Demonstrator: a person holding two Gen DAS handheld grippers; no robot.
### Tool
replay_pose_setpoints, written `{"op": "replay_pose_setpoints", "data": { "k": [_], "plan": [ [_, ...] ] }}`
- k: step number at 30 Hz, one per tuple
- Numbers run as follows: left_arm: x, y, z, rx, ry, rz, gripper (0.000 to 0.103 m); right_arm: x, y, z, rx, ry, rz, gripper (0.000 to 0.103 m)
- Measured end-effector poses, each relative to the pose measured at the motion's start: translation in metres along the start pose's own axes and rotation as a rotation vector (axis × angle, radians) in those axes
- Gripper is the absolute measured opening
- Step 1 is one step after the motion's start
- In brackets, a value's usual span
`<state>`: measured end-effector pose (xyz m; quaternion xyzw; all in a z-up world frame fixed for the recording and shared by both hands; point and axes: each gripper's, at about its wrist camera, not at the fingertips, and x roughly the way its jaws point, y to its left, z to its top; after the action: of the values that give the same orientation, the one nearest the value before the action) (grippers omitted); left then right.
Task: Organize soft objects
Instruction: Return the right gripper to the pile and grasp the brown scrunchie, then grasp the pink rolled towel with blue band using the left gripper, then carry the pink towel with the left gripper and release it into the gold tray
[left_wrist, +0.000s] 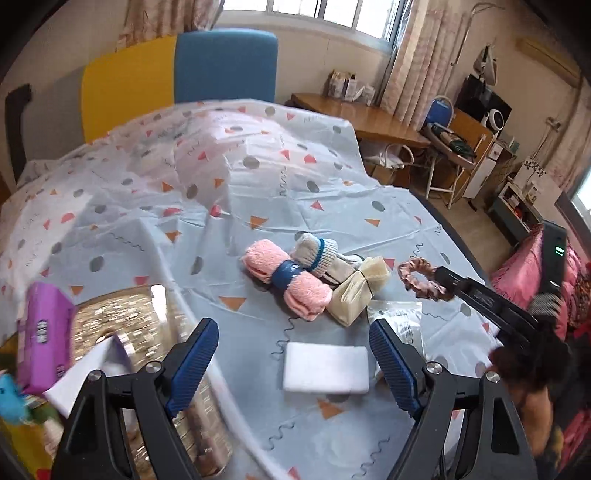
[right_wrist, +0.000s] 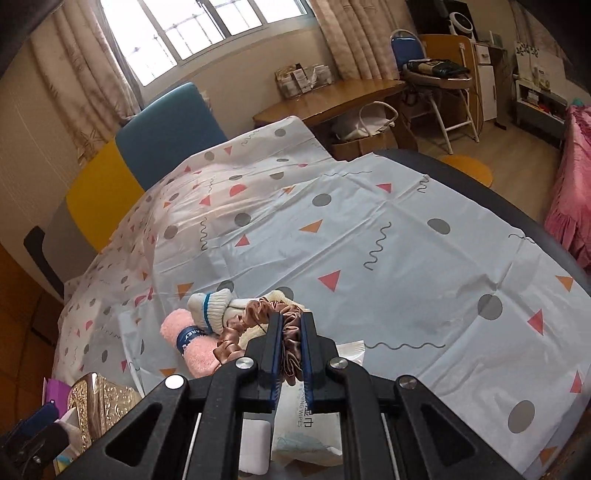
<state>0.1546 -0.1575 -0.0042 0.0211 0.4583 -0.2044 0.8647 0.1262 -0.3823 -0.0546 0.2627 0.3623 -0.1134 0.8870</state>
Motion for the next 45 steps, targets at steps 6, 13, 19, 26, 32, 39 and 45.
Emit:
{"op": "replay_pose_setpoints", "data": {
  "k": [6, 13, 19, 26, 32, 39, 45],
  "plan": [
    [0.086, -0.005, 0.019, -0.034, 0.147, 0.058, 0.065, -0.004, -0.005, 0.002, 0.03, -0.012, 0.012, 0.008],
    [0.142, 0.009, 0.031, -0.182, 0.225, 0.083, 0.069, -0.001, 0.0, -0.001, 0.01, 0.009, 0.023, 0.008],
    [0.181, 0.011, 0.034, -0.223, 0.312, 0.08, 0.068, 0.003, -0.001, -0.004, 0.012, 0.034, 0.004, 0.008],
    [0.167, 0.008, 0.032, -0.155, 0.285, 0.076, 0.035, 0.009, 0.002, -0.006, -0.008, 0.055, 0.0, 0.008],
    [0.134, 0.028, 0.044, -0.17, 0.252, 0.072, 0.035, 0.012, 0.006, -0.008, -0.032, 0.067, -0.011, 0.008],
    [0.064, 0.081, 0.094, -0.245, 0.096, 0.135, 0.035, 0.015, 0.012, -0.012, -0.074, 0.077, -0.015, 0.008],
    [-0.004, 0.169, 0.112, -0.343, -0.025, 0.246, 0.036, 0.015, 0.018, -0.014, -0.11, 0.067, -0.016, 0.008]
  ]
}}
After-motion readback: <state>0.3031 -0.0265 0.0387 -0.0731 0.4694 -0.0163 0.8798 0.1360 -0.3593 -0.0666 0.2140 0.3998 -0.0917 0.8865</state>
